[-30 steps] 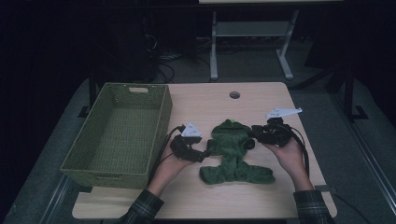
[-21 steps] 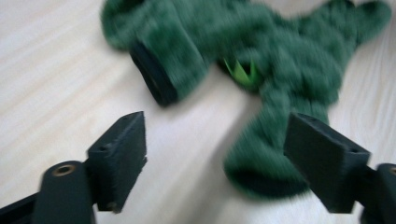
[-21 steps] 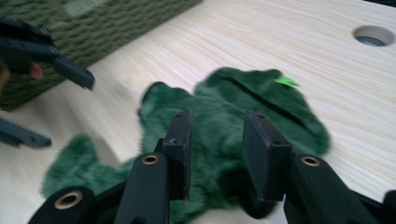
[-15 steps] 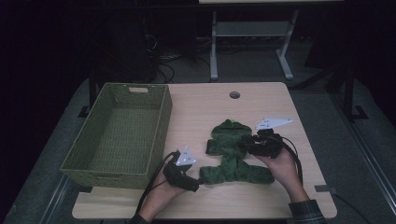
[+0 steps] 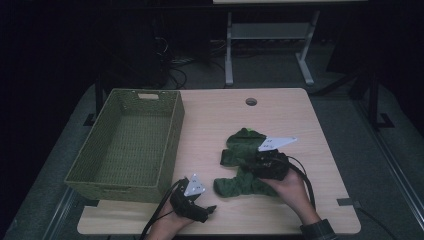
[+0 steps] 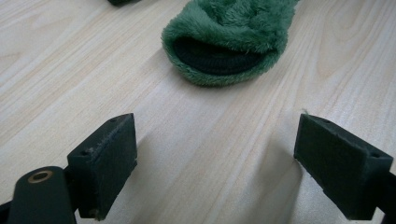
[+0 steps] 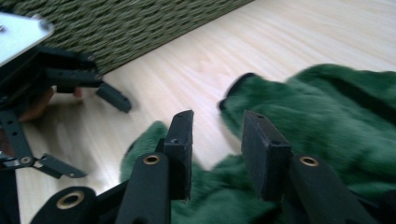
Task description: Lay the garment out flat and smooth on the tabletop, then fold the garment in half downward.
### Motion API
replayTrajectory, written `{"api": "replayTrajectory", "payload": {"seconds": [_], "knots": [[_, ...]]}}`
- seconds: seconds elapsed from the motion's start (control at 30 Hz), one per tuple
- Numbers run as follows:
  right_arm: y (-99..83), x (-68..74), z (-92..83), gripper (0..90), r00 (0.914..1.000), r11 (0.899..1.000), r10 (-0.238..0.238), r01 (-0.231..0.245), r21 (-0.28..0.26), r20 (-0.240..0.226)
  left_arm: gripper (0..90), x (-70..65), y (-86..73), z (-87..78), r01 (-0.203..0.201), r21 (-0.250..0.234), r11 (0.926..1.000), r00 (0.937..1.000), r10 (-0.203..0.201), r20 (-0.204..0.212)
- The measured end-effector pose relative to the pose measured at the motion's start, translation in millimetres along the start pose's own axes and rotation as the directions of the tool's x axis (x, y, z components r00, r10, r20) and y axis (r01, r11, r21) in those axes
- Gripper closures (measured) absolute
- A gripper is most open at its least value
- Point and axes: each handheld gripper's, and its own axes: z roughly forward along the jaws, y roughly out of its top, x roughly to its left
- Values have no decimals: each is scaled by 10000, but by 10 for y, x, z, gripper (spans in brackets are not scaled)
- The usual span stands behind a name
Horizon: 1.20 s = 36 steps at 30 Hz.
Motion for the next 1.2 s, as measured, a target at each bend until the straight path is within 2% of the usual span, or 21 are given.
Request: {"api": "replayTrajectory", "payload": {"seconds": [0.07, 0.2, 0.27, 0.43, 0.47, 0.6, 0.7, 0.8, 0.97, 1.07, 1.1, 1.13, 1.2], "knots": [[0, 109, 67, 653, 9994, 9998, -173, 175, 72, -288, 126, 22, -31, 8, -168, -272, 9995, 9998, 170, 81], [-14, 236, 143, 660, 9975, 9993, -346, 356, 144, -619, 125, 33, -32, 4, -302, -231, 9993, 9994, 306, 173], [-33, 354, 233, 668, 9948, 9979, -468, 507, 413, -899, 126, 38, -33, 2, -323, -237, 9992, 9992, 329, 217], [-51, 482, 366, 677, 9897, 9943, -779, 859, 630, -1199, 128, 49, -33, -2, -388, -210, 9990, 9989, 394, 262], [-65, 562, 441, 685, 9866, 9919, -905, 1015, 764, -1356, 130, 51, -34, -2, -400, -220, 9990, 9988, 406, 267], [-90, 638, 534, 689, 9836, 9875, -1082, 1231, 981, -1445, 130, 48, -36, 0, -358, -235, 9991, 9989, 364, 285], [-137, 680, 650, 690, 9832, 9815, -1181, 1368, 1340, -1392, 129, 55, -35, -3, -454, -192, 9988, 9986, 458, 258], [-179, 680, 720, 691, 9857, 9781, -1254, 1419, 1525, -1129, 130, 55, -35, -3, -455, -185, 9988, 9986, 460, 259], [-219, 664, 755, 694, 9880, 9768, -1293, 1415, 1610, -842, 129, 57, -34, -5, -479, -163, 9987, 9985, 483, 264], [-240, 664, 792, 694, 9877, 9698, -1436, 1530, 1899, -622, 130, 53, -36, -3, -435, -174, 9989, 9986, 440, 291], [-265, 657, 821, 710, 9861, 9655, -1573, 1648, 2014, -532, 130, 54, -35, -4, -439, -166, 9989, 9986, 443, 292], [-277, 673, 822, 736, 9882, 9707, -1458, 1519, 1860, -463, 130, 52, -36, -1, -401, -205, 9990, 9987, 407, 310], [-293, 710, 828, 797, 9814, 9652, -1914, 1906, 1792, -128, 130, 54, -34, -2, -421, -193, 9989, 9986, 427, 319]]}}
